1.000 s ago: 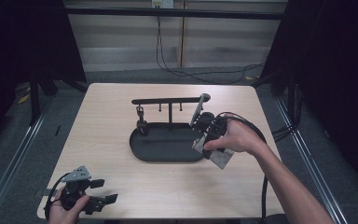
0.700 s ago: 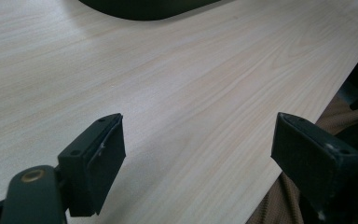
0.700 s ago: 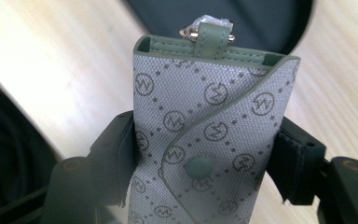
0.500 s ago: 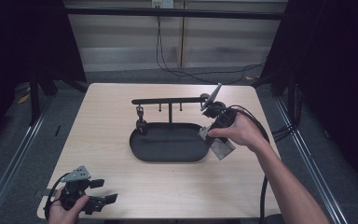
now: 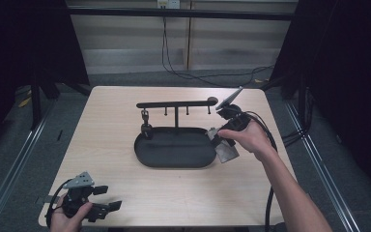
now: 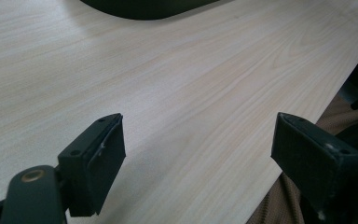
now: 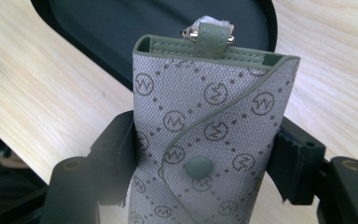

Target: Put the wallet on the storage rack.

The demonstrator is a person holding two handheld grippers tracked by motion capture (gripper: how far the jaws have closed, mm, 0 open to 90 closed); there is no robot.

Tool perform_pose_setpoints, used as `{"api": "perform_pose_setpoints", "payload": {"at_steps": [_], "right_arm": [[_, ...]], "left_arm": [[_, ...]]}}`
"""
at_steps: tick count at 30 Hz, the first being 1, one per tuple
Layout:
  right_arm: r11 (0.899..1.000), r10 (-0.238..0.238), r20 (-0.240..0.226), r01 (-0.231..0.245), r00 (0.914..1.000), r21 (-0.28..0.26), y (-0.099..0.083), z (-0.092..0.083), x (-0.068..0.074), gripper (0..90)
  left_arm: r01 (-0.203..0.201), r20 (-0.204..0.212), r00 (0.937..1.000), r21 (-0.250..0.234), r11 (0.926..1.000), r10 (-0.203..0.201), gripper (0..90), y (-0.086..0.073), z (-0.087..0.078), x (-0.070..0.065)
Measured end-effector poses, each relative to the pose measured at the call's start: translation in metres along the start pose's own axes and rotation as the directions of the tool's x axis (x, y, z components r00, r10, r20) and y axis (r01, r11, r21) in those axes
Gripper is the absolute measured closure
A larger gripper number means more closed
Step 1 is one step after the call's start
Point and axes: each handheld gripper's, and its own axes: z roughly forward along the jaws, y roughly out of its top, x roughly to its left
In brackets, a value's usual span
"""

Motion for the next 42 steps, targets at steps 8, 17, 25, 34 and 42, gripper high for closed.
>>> {"api": "perform_pose_setpoints", "payload": {"at_steps": [8, 17, 25, 34, 42], "right_arm": [[0.996, 0.048, -0.054, -0.052, 0.9973, -0.068, -0.004, 0.01, -0.011, 32.3], [0.985, 0.118, -0.088, -0.128, 0.9891, -0.117, -0.003, 0.028, -0.023, 32.3], [0.968, 0.171, -0.125, -0.191, 0.9773, -0.164, 0.003, 0.041, -0.03, 32.3], [0.952, 0.213, -0.168, -0.243, 0.9626, -0.188, 0.004, 0.061, -0.037, 32.3], [0.939, 0.233, -0.195, -0.272, 0.9528, -0.21, 0.011, 0.074, -0.034, 32.2]], "left_arm": [[-0.004, -0.001, 1.0, 0.008, 1.0, 0.004, 17.3, 0.0, 0.0, 0.0], [0.018, -0.009, 0.9998, 0.004, 0.9998, -0.018, 17.4, -0.001, -0.001, 0.003], [0.013, -0.008, 0.9999, 0.005, 0.9999, -0.013, 17.4, -0.001, -0.001, 0.003], [0.01, -0.008, 0.9999, 0.01, 0.9999, -0.01, 17.4, -0.001, -0.001, 0.003], [0.011, -0.008, 0.9999, 0.008, 0.9999, -0.011, 17.3, -0.001, -0.001, 0.003]]}}
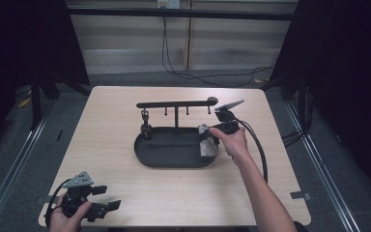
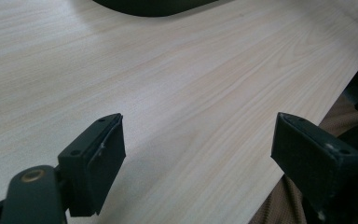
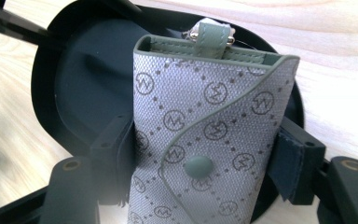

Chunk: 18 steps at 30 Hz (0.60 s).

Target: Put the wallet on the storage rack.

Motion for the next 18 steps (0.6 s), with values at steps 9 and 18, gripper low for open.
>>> {"api": "perform_pose_setpoints", "payload": {"at_steps": [9, 18], "right_arm": [[1.0, 0.002, -0.002, -0.002, 1.0, -0.005, 0.002, 0.015, 0.004, 31.8], [1.0, 0.003, 0.027, -0.004, 0.9996, 0.015, 0.0, 0.025, 0.003, 29.6]], "left_arm": [[-0.002, 0.001, 1.0, 0.001, 1.0, 0.002, 17.3, 0.0, 0.0, 0.0], [-0.007, 0.004, 1.0, 0.007, 1.0, 0.007, 17.4, 0.0, 0.0, 0.0]]}}
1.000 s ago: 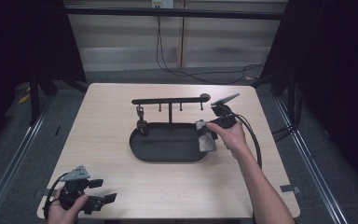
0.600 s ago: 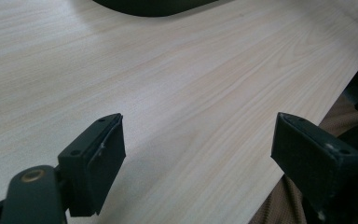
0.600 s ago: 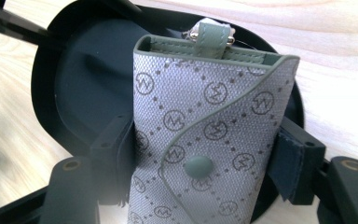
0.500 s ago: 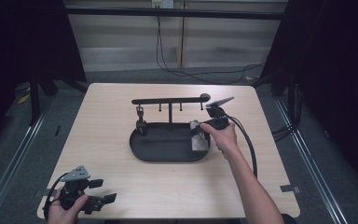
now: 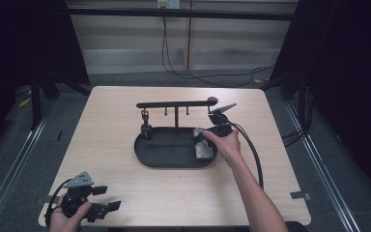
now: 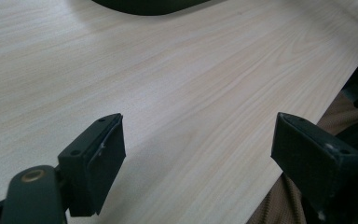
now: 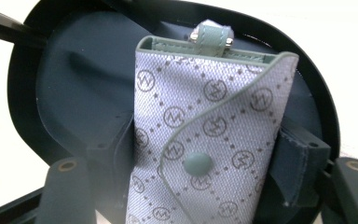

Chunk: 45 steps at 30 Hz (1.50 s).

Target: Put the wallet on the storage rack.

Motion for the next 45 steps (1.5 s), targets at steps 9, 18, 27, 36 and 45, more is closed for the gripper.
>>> {"api": "perform_pose_setpoints", "payload": {"at_steps": [9, 18, 27, 36, 45], "right_arm": [[1.0, -0.014, -0.01, 0.014, 0.9999, -0.009, 0.002, -0.009, 0.003, 29.9], [0.998, -0.029, -0.02, 0.028, 0.9994, -0.054, -0.004, -0.023, 0.003, 30.0], [0.988, -0.097, -0.001, 0.096, 0.9953, -0.124, -0.022, -0.043, 0.001, 29.0], [0.976, -0.105, 0.016, 0.106, 0.9943, -0.188, -0.046, -0.056, -0.011, 28.2], [0.962, -0.117, 0.022, 0.119, 0.9928, -0.247, -0.078, -0.068, -0.02, 27.7]], "left_arm": [[0.003, -0.003, 1.0, 0.002, 1.0, -0.003, 17.4, 0.0, 0.0, 0.0], [0.003, -0.003, 1.0, -0.001, 1.0, -0.003, 17.4, 0.0, 0.001, 0.0], [0.02, -0.007, 0.9998, -0.022, 0.9996, -0.02, 17.4, 0.0, -0.001, 0.0], [0.025, -0.009, 0.9996, -0.014, 0.9996, -0.025, 17.6, 0.0, 0.001, 0.002], [0.034, -0.013, 0.9993, -0.016, 0.9993, -0.034, 17.5, 0.0, 0.0, 0.002]]}}
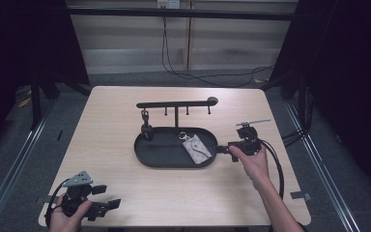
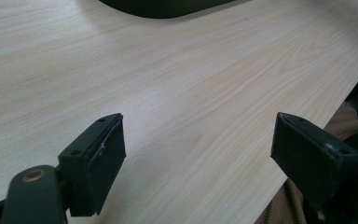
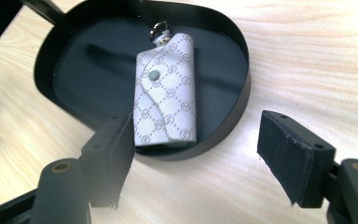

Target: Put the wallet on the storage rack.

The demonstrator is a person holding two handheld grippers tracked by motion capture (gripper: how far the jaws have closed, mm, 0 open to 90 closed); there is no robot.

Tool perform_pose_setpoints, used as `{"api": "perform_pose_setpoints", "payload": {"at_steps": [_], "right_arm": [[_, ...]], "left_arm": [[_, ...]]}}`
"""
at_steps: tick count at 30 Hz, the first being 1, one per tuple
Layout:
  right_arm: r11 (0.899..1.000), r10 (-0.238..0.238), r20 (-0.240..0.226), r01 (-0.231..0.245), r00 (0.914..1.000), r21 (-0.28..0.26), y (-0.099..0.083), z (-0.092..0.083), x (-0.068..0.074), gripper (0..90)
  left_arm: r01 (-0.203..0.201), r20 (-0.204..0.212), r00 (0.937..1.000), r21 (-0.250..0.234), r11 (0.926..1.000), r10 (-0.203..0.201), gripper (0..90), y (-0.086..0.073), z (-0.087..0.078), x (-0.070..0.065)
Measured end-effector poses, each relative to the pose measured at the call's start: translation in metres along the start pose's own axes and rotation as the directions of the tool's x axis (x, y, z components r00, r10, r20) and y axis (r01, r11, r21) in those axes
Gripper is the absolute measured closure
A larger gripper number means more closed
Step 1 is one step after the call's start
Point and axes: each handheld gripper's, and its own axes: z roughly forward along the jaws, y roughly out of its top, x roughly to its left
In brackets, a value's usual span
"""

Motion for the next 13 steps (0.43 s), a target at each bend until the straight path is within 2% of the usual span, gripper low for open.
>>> {"api": "perform_pose_setpoints", "payload": {"at_steps": [6, 13], "right_arm": [[0.999, -0.024, 0.029, 0.025, 0.9993, -0.035, -0.026, -0.013, 0.002, 27.5], [0.996, -0.005, 0.034, 0.008, 0.9994, -0.091, -0.06, -0.024, -0.004, 26.9]], "left_arm": [[0.008, 0.003, 1.0, -0.01, 0.9999, -0.008, 17.5, 0.0, 0.0, 0.001], [0.006, 0.002, 1.0, -0.008, 1.0, -0.006, 17.5, 0.001, 0.0, 0.0]]}}
